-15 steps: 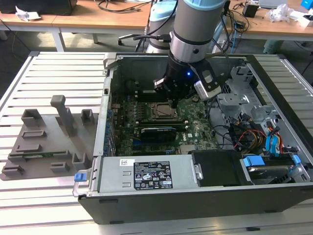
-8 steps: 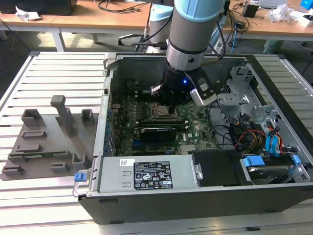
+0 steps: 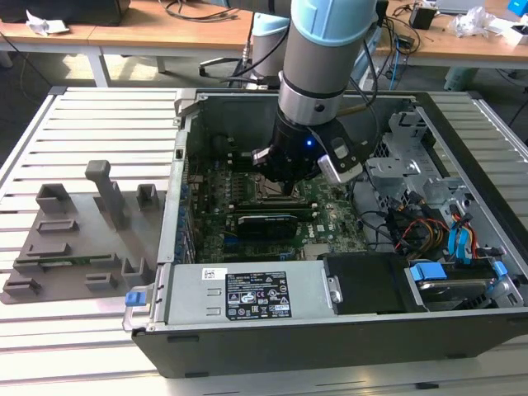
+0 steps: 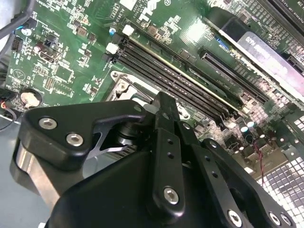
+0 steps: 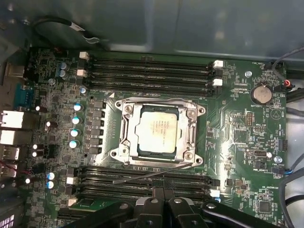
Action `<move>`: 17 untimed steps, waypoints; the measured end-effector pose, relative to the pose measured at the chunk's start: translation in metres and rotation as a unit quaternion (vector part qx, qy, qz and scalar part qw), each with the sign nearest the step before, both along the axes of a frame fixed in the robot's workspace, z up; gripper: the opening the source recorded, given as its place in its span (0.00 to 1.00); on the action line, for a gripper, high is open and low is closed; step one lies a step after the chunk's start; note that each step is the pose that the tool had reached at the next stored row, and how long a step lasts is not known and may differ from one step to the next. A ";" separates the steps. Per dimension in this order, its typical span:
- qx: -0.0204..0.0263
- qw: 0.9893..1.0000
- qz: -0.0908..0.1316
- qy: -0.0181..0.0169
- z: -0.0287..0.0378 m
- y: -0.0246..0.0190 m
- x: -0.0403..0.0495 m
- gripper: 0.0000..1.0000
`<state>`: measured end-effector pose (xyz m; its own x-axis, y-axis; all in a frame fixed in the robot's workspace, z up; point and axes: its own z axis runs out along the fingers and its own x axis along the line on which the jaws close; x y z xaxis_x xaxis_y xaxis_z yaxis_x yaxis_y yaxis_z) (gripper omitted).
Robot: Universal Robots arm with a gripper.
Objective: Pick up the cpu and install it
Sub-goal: 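Install the second cpu locking lever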
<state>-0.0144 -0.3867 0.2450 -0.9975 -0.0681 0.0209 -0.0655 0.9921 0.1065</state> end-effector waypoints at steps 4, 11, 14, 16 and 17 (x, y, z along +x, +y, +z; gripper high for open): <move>0.000 1.000 0.000 0.000 -0.0009 0.0000 -0.0002 0.11; 0.000 1.000 0.000 0.000 -0.0060 -0.0001 -0.0028 0.11; 0.000 1.000 0.000 0.000 -0.0086 -0.0001 -0.0053 0.11; 0.000 1.000 0.000 0.000 -0.0093 0.0000 -0.0067 0.11; 0.000 1.000 0.000 0.000 -0.0101 0.0000 -0.0077 0.11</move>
<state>-0.0221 -0.3867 0.2349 -0.9975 -0.0681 0.0208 -0.0655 0.9921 0.1068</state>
